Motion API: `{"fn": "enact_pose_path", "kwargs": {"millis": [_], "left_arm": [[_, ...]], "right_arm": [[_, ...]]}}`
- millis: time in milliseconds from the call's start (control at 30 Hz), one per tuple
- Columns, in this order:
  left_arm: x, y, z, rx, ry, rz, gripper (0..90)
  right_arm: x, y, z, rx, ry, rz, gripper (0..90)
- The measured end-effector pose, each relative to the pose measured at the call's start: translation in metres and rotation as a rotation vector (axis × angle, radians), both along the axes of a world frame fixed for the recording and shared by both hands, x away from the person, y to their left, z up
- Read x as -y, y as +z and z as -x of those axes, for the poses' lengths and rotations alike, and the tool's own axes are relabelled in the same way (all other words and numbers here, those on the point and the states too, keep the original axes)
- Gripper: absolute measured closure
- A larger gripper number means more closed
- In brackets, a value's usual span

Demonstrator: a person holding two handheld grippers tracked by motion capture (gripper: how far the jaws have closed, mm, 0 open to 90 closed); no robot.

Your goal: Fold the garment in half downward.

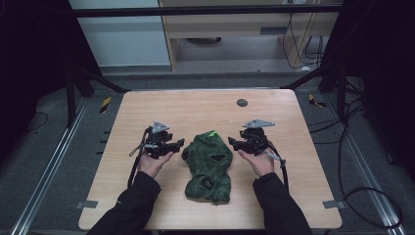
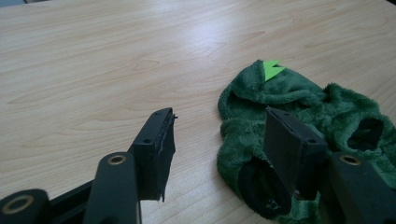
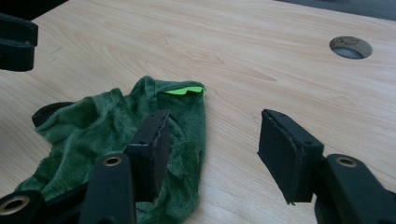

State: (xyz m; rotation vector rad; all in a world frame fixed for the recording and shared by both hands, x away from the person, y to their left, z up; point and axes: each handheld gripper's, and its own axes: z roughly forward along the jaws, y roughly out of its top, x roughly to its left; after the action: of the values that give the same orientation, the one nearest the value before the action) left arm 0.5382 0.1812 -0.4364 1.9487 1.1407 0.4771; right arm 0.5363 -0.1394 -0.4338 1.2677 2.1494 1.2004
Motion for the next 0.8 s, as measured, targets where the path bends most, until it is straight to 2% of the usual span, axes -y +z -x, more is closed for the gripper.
{"fn": "enact_pose_path", "kwargs": {"millis": [467,700,800], "left_arm": [[0.014,-0.018,-0.013,-0.049,-0.010,-0.042,49.2],[0.017,-0.025,-0.019,-0.071,-0.015,-0.049,50.3],[0.018,-0.029,-0.021,-0.082,-0.019,-0.048,50.6]], "right_arm": [[-0.004,-0.017,-0.009,-0.056,0.017,0.041,48.2],[-0.009,-0.029,-0.013,-0.082,0.030,0.048,50.5],[-0.011,-0.032,-0.015,-0.092,0.033,0.031,51.2]]}}
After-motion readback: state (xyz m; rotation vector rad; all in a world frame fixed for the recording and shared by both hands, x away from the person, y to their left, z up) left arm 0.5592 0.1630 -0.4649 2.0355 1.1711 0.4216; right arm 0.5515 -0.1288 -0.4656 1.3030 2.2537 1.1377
